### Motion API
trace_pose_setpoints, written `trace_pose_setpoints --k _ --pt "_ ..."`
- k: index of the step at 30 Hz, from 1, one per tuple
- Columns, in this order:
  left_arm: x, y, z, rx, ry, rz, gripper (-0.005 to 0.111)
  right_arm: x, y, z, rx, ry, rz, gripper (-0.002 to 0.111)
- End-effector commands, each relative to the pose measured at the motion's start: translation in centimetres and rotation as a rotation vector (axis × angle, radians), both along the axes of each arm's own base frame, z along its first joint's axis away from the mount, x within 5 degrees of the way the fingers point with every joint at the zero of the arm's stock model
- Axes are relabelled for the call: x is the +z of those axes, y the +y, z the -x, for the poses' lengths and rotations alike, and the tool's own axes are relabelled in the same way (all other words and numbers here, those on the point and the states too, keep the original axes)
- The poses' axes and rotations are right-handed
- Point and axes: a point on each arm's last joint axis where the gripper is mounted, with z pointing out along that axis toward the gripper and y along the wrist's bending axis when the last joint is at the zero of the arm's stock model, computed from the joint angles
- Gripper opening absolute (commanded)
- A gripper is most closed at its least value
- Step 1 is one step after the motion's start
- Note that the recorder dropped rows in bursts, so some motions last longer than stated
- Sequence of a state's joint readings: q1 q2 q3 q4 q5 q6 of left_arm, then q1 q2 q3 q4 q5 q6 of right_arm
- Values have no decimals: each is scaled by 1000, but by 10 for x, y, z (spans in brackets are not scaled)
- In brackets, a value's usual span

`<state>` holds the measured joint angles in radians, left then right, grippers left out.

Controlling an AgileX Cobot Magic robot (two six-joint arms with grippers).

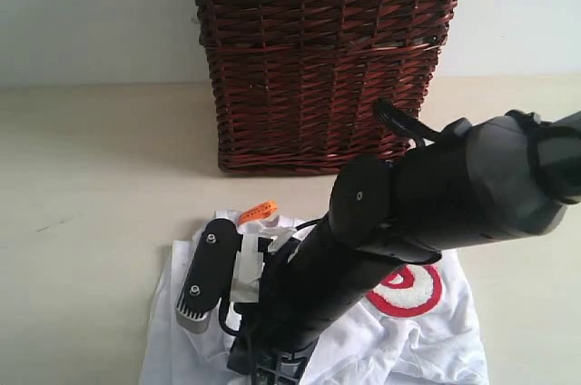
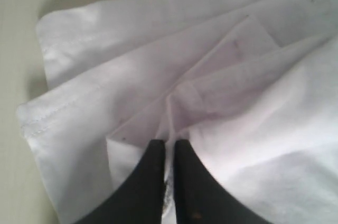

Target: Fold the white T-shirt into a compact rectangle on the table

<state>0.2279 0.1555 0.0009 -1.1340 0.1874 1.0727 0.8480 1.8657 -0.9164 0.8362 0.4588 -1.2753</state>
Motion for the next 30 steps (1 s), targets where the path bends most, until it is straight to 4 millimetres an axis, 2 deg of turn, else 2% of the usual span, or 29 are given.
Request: trace_pose_setpoints --k 1,7,13,16,22,24,30 --pt "1 0 0 2 -4 1 0 18 0 0 3 -49 -40 0" --pt "1 0 0 2 -4 1 0 36 10 -12 -14 -123 -98 0" --pt "1 0 0 2 -4 1 0 54 19 -34 -168 -265 -189 0" --pt "1 0 0 2 -4 1 0 51 21 -38 -209 -269 -195 0" --pt "1 0 0 2 -4 1 0 33 23 -39 -222 -221 -163 0" --pt "1 0 0 2 -4 1 0 28 23 -39 -222 -216 -153 5" --pt "1 0 0 2 -4 1 0 26 23 -45 -261 -257 -152 38"
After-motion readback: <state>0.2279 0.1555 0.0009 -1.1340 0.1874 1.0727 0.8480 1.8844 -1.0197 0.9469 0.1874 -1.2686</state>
